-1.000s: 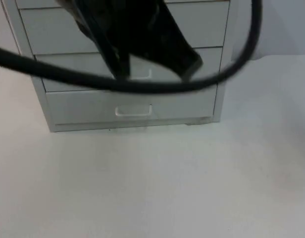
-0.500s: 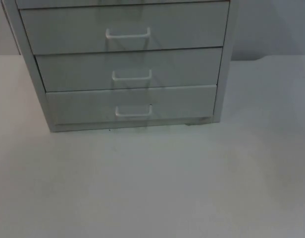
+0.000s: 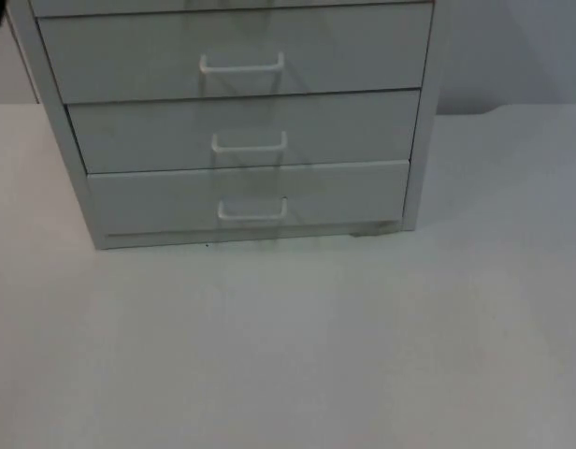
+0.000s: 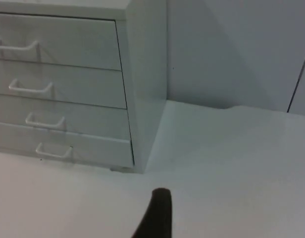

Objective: Open the drawer with the left hand, place the block into the drawer with the right hand, then close the drawer with the left hand.

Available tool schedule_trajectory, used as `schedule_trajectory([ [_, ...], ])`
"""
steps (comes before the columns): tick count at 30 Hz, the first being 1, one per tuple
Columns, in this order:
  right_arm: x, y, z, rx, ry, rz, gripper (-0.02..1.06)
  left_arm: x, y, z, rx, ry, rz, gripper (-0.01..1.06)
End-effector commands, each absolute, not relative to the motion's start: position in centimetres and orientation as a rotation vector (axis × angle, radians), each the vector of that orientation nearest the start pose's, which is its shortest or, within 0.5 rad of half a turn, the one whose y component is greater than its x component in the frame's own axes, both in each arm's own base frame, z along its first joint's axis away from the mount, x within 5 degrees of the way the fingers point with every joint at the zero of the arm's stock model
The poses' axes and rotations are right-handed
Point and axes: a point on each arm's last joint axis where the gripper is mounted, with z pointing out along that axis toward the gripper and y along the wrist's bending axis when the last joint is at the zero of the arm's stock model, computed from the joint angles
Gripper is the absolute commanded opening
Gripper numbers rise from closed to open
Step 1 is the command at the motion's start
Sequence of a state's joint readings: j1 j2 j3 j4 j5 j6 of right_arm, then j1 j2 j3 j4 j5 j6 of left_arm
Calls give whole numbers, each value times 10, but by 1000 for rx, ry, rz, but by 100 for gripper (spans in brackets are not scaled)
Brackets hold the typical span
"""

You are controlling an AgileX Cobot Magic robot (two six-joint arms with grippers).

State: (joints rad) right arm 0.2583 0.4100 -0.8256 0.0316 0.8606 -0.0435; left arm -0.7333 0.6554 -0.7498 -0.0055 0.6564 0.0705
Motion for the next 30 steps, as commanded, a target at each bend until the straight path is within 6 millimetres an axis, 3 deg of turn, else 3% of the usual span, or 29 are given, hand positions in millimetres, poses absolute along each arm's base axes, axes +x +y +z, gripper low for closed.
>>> schedule_trajectory([
  [1,36,12,375,-302,1902,185,75,82,-75,351,784,1879,-447,0],
  [5,15,8,357,-297,1867,204,75,66,-61,340,770,1841,-455,0],
  [15,-16,1,313,-310,1831,213,75,39,-37,313,700,1816,-505,0],
  [30,-9,2,281,-343,2020,184,75,21,-20,302,690,1838,-499,0],
])
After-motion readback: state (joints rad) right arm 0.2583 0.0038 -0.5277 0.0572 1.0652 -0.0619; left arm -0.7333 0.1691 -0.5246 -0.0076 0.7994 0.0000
